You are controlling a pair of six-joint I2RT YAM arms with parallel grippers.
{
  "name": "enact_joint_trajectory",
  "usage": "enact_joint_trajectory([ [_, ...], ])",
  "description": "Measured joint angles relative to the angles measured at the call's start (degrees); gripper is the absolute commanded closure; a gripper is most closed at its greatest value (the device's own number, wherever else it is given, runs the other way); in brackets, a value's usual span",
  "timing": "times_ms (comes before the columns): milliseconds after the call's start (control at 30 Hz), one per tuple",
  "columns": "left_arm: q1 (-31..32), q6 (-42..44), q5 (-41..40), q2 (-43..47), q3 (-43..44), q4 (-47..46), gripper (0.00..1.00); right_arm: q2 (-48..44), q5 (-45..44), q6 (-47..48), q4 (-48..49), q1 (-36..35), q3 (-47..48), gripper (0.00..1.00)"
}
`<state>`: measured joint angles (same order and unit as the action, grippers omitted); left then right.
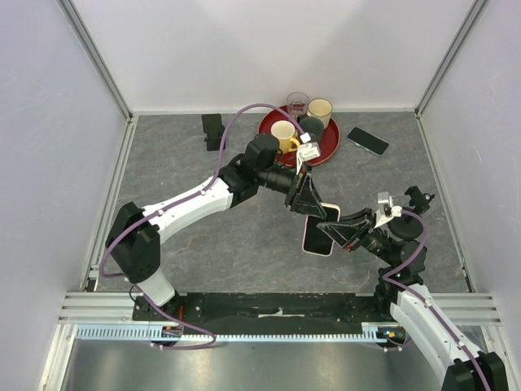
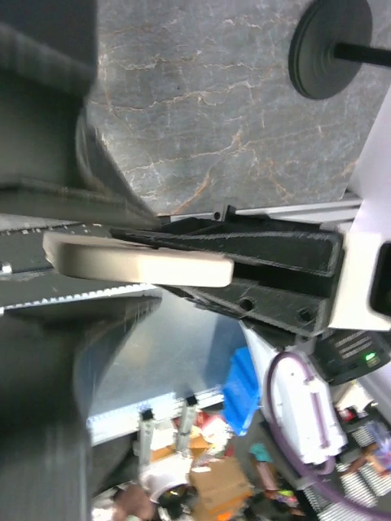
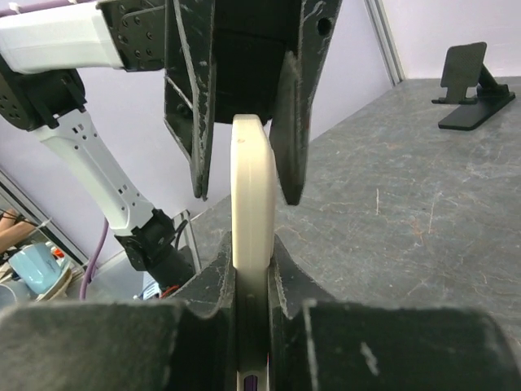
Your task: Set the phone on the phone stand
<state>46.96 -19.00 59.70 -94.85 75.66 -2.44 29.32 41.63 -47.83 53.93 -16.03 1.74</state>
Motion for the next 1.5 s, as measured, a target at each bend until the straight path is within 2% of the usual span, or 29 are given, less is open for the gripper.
enact_joint_trajectory([
  [67, 0.0, -1.1, -2.4, 0.1, 0.0, 0.2, 0.33, -0.5, -0.2, 1.2, -1.3, 0.0, 0.0, 1.00],
  [200, 0.2, -2.0, -10.1, 1.3, 0.0, 3.3, 0.32, -3.7, -2.3, 3.9, -6.6, -0.3, 0.0, 1.00],
  [333, 2.2, -2.4, -23.8, 4.1, 0.3, 9.3, 0.30, -9.2, -5.7, 6.1, -12.7, -0.3, 0.0, 1.00],
  [567, 12.2, -4.9, -52.0, 9.9, -0.1, 14.8, 0.28, -12.9, -9.9, 7.6, -16.2, -0.3, 0.0, 1.00],
  [733, 18.1, -5.9, -64.5, 9.7, 0.5, 17.7, 0.27, -12.7, -10.7, 8.2, -17.9, -0.3, 0.0, 1.00],
  [833, 20.4, -6.1, -69.7, 8.2, 2.8, 18.8, 0.24, -13.4, -11.0, 8.3, -19.3, -0.3, 0.0, 1.00],
  [867, 21.1, -6.1, -71.1, 7.6, 3.6, 19.0, 0.15, -14.0, -11.1, 8.4, -19.9, -0.3, 0.0, 1.00],
  [967, 22.2, -6.1, -73.8, 6.2, 5.3, 19.2, 0.07, -15.9, -11.7, 8.7, -21.2, -0.3, 0.0, 1.00],
  [1167, 24.0, -6.3, -77.4, 3.1, 8.6, 20.1, 0.05, -17.6, -12.0, 8.7, -22.8, -0.3, 0.0, 1.00],
  [1267, 25.3, -6.2, -79.9, 1.9, 10.0, 20.5, 0.12, -17.7, -12.0, 8.7, -23.1, -0.3, 0.0, 1.00],
  [1500, 26.5, -6.3, -85.3, -0.5, 12.8, 22.9, 0.15, -19.7, -12.2, 8.8, -25.3, -0.3, 0.0, 1.00],
])
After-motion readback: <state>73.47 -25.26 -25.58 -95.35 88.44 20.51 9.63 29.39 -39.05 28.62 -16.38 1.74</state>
